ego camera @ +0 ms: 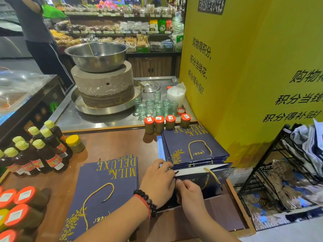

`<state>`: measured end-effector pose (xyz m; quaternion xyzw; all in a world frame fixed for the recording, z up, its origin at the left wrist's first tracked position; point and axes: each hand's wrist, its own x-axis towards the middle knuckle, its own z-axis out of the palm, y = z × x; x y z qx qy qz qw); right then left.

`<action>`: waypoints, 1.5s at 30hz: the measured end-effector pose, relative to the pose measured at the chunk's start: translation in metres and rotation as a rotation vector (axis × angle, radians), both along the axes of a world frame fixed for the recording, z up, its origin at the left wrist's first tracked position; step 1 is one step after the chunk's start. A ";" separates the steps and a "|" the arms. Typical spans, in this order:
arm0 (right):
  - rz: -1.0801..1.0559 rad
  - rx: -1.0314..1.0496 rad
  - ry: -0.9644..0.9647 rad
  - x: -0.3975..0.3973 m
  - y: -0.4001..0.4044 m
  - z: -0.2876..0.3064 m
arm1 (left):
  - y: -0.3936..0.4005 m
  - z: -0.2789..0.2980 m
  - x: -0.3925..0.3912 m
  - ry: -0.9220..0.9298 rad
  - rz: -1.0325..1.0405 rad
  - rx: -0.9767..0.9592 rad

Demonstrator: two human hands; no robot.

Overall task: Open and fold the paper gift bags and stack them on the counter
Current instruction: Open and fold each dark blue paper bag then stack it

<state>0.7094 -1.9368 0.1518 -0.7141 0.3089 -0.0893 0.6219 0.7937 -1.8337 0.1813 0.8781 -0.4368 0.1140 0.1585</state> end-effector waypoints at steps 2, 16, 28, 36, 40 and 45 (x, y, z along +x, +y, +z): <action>0.004 0.048 -0.018 0.001 0.000 -0.001 | 0.000 0.002 -0.002 -0.009 -0.007 -0.008; 0.282 -0.432 0.264 -0.009 -0.014 0.025 | 0.003 -0.004 0.004 0.005 -0.024 -0.051; 0.554 -0.928 0.442 0.034 -0.053 0.078 | 0.002 -0.008 -0.005 -0.080 -0.134 -0.095; 0.678 -0.763 0.478 0.032 -0.045 0.069 | 0.003 -0.012 -0.005 -0.098 -0.168 -0.215; 0.669 -0.665 0.457 0.030 -0.047 0.066 | 0.006 -0.015 -0.005 -0.096 -0.174 -0.206; 0.589 -0.839 0.482 0.027 -0.040 0.061 | 0.002 -0.007 -0.002 0.013 -0.126 -0.127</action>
